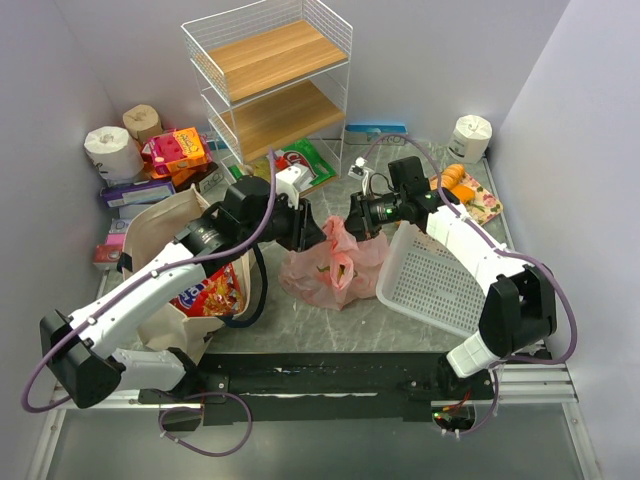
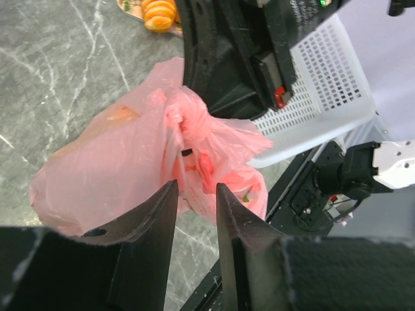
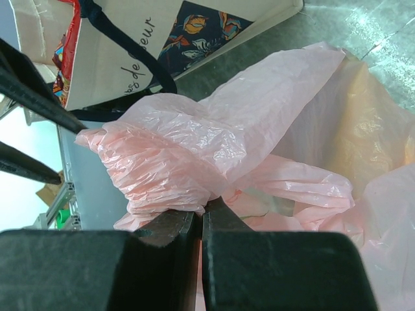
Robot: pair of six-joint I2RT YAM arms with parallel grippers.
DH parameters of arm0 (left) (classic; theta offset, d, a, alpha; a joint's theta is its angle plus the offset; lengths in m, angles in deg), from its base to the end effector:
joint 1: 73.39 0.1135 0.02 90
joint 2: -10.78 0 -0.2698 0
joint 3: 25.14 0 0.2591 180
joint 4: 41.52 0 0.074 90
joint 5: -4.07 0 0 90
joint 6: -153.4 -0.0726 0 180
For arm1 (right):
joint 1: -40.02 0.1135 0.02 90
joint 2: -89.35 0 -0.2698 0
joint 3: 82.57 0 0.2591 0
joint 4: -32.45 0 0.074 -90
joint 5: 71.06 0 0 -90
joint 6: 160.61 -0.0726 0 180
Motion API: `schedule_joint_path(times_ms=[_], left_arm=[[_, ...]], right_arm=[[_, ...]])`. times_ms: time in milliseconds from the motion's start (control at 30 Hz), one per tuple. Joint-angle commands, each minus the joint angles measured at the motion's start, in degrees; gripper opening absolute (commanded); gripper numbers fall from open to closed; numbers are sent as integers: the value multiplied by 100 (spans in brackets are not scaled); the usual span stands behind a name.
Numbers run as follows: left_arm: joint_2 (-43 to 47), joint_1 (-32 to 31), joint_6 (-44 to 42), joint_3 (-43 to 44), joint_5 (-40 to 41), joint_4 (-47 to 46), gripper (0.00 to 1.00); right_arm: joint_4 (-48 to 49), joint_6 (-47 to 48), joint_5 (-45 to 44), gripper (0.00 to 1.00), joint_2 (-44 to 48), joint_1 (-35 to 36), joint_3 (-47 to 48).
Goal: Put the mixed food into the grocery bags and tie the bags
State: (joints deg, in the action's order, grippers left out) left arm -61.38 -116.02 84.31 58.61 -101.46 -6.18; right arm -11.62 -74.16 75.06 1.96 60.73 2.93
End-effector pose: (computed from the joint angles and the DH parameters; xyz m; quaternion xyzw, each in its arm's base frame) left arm 0.2244 -0.2330 0.3644 0.2289 0.8010 -0.3813 0.4008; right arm 0.3026 0.1788 0.2922 -0.2964 0.7826 0.4959 0.2318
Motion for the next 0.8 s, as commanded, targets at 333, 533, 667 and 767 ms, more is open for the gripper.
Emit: schedule_joint_path(times_ms=[333,533,667,767], left_arm=[[-342,-17,-52,188,191,-200,34],[-430,-17,-8,135,348,-341,19],[-282,-17,89,-14,875,-332,1],[-167,0,45,-93,1200,-166,1]], right_arm=[[106,56,154,0,65,-41,259],[123,30,84,0,108,-41,224],[-122,197,-434,0,310,-93,268],[-456,302,-935,0,521,-364,390]])
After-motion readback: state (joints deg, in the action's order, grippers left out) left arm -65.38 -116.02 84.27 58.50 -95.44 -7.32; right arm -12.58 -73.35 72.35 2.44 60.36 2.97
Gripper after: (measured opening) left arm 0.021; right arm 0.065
